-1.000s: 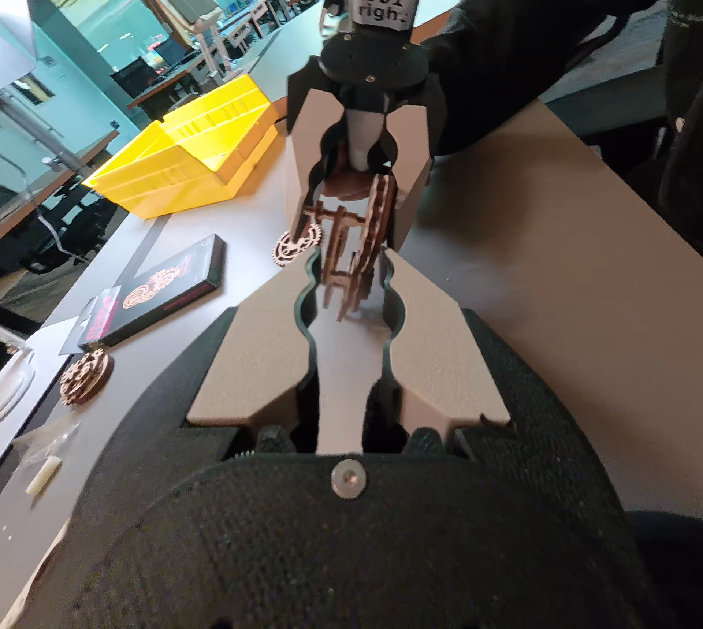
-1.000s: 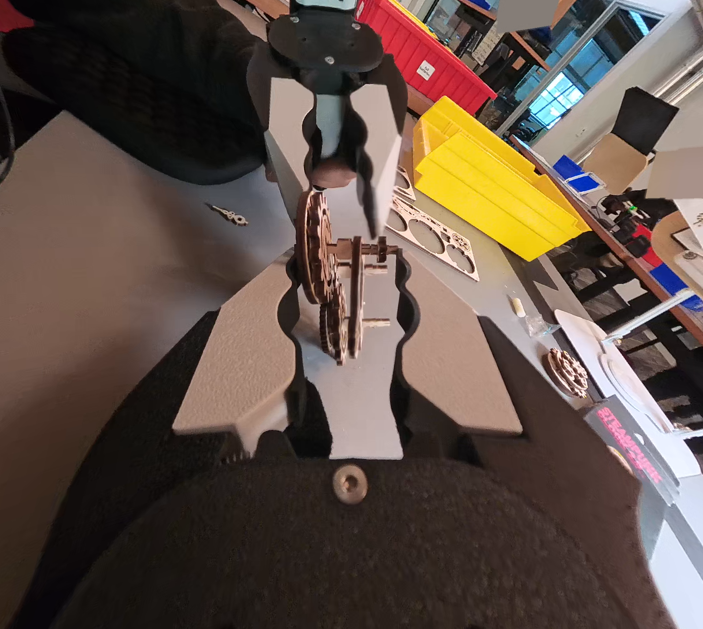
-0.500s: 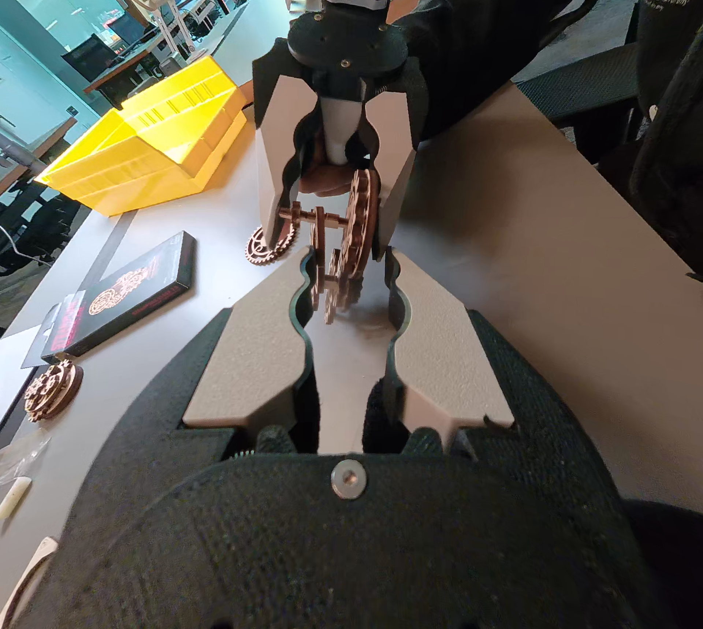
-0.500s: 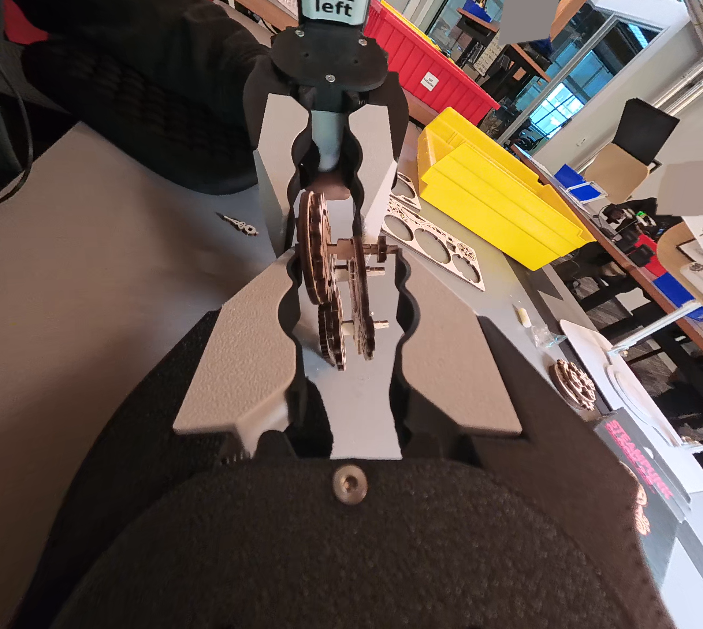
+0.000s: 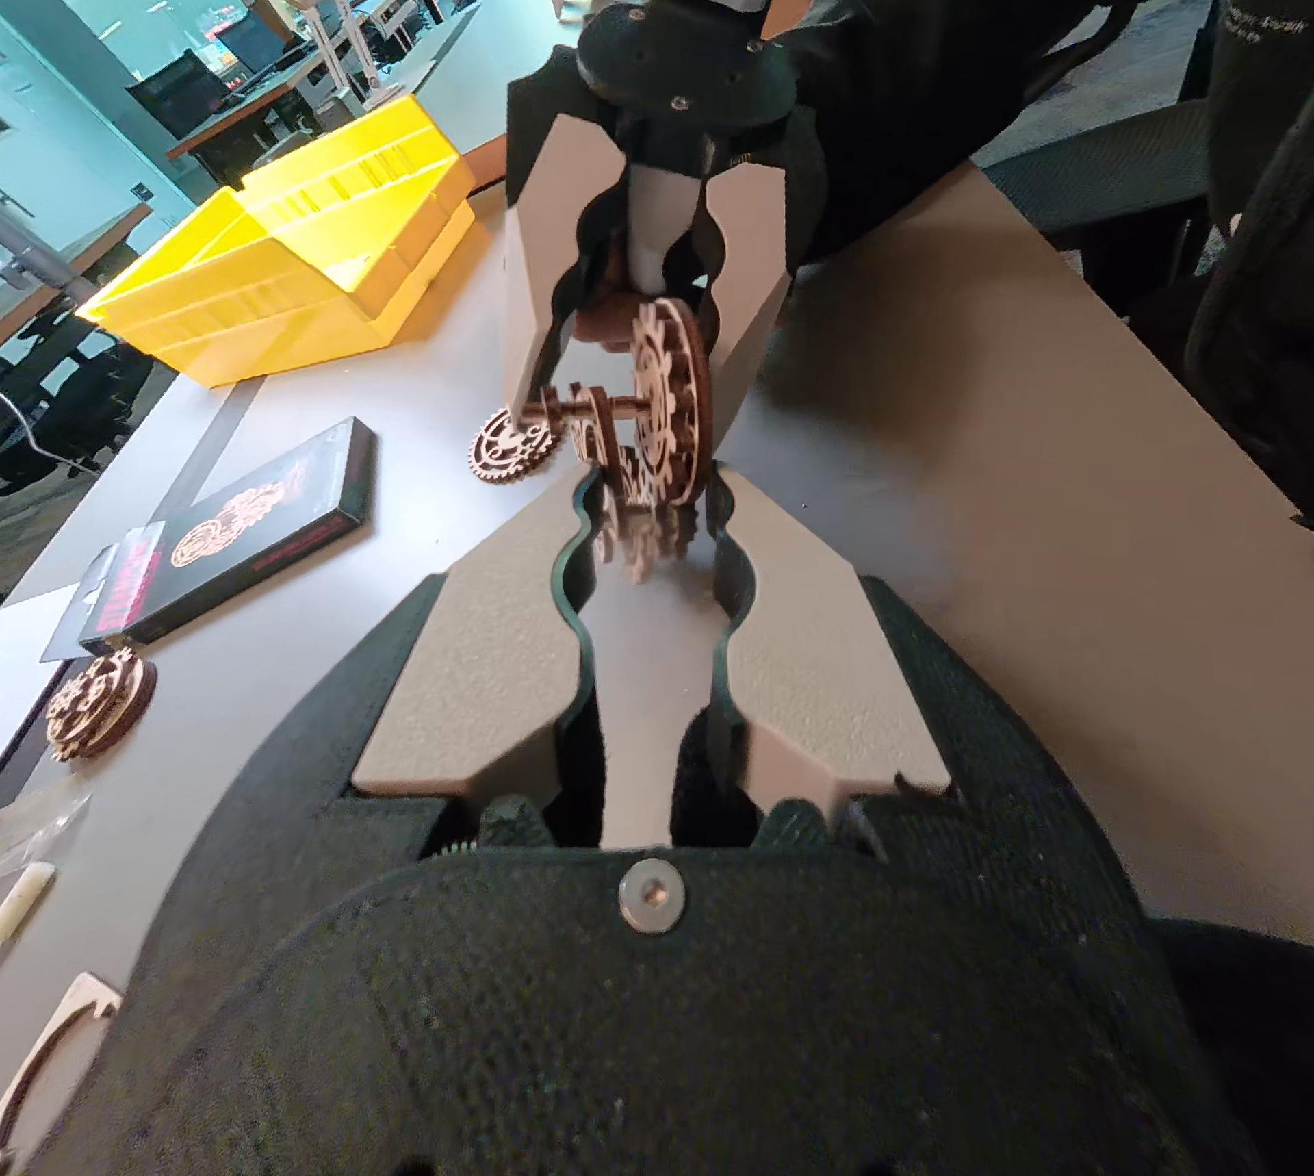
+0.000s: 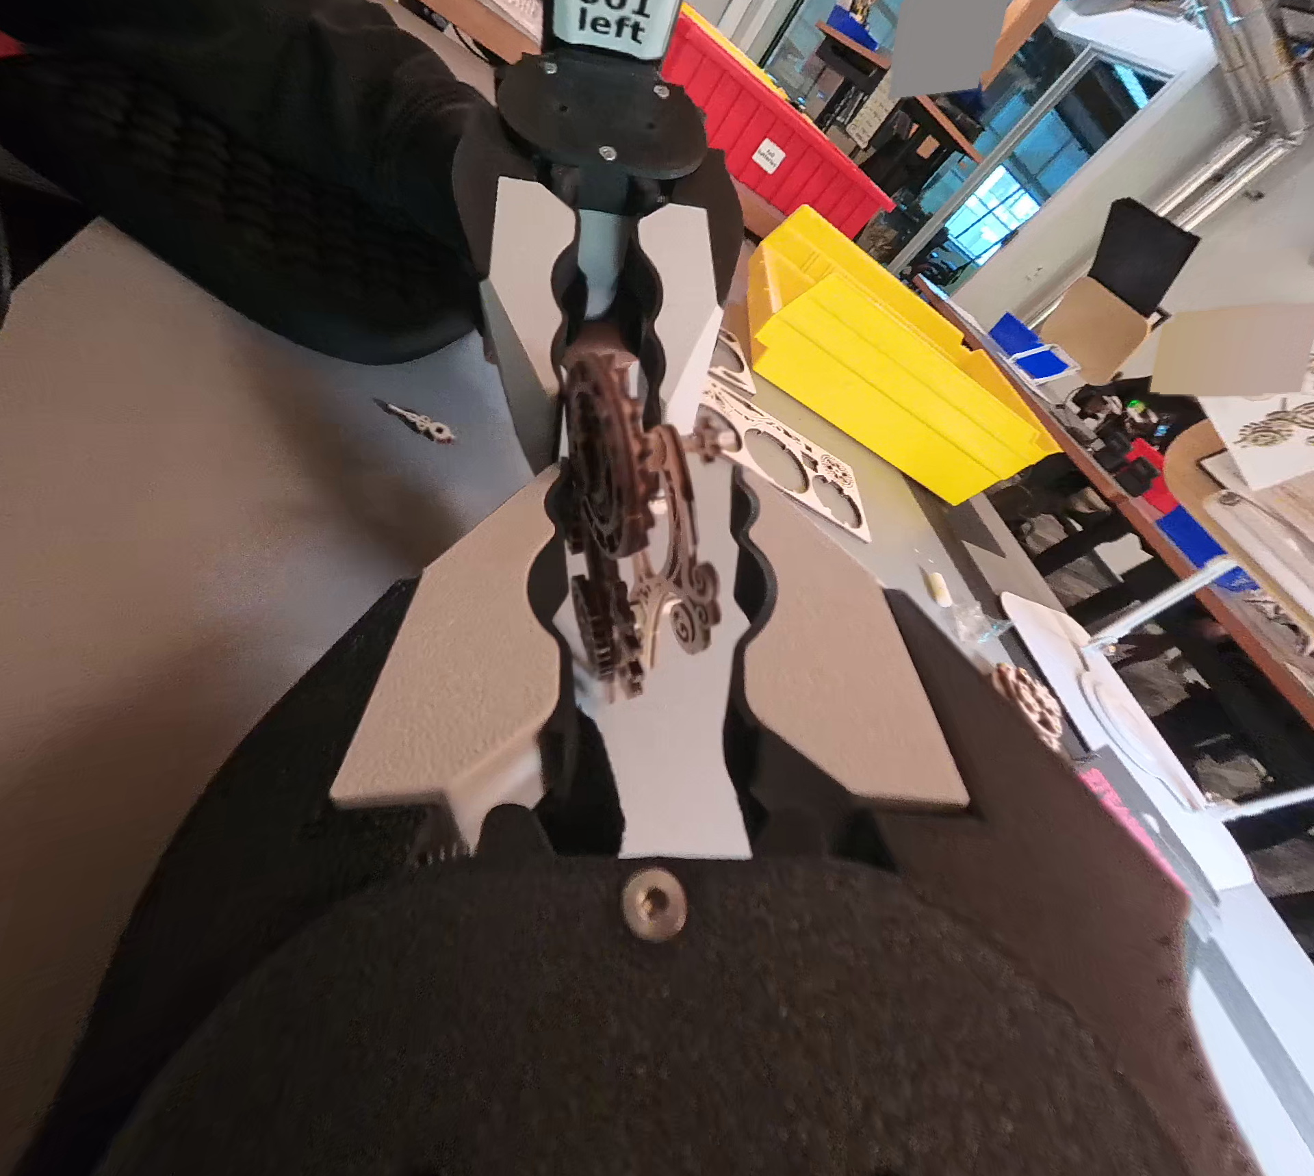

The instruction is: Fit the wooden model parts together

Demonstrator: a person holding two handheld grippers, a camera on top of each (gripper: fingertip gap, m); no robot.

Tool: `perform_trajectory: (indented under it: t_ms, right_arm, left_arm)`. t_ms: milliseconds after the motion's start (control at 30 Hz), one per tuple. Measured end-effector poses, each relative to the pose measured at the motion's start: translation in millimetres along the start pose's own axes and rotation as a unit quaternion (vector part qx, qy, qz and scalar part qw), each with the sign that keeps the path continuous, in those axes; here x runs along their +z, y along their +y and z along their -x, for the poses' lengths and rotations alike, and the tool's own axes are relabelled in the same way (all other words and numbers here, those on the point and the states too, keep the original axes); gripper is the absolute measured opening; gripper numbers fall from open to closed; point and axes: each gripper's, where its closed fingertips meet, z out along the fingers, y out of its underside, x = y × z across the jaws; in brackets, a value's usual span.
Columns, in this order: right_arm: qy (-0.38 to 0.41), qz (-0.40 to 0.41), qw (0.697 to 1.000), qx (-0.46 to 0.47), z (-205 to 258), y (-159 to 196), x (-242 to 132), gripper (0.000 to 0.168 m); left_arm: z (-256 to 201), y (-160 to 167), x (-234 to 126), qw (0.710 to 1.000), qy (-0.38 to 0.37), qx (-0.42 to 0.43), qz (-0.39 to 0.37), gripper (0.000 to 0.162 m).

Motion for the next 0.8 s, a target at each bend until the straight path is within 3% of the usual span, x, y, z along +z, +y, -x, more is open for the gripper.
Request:
perform_trajectory:
  t_ms: [200, 467, 800]
  right_arm:
    - [-0.009, -0.007, 1.0, 0.003, 3, -4, -2, 0.034]
    - [-0.029, -0.037, 0.997, 0.059, 2, -16, -5, 0.042]
    - [-0.043, -0.032, 0.997, 0.063, 7, -16, -6, 0.038]
  left_arm:
    - [1, 0, 0, 1.0, -0.002, 0.0, -0.002, 0.023]
    - [-2, -1, -1, 1.0, 0.001, 0.017, -0.002, 0.023]
    - [-4, -3, 0, 1.0, 0.01, 0.019, -0.007, 0.022]
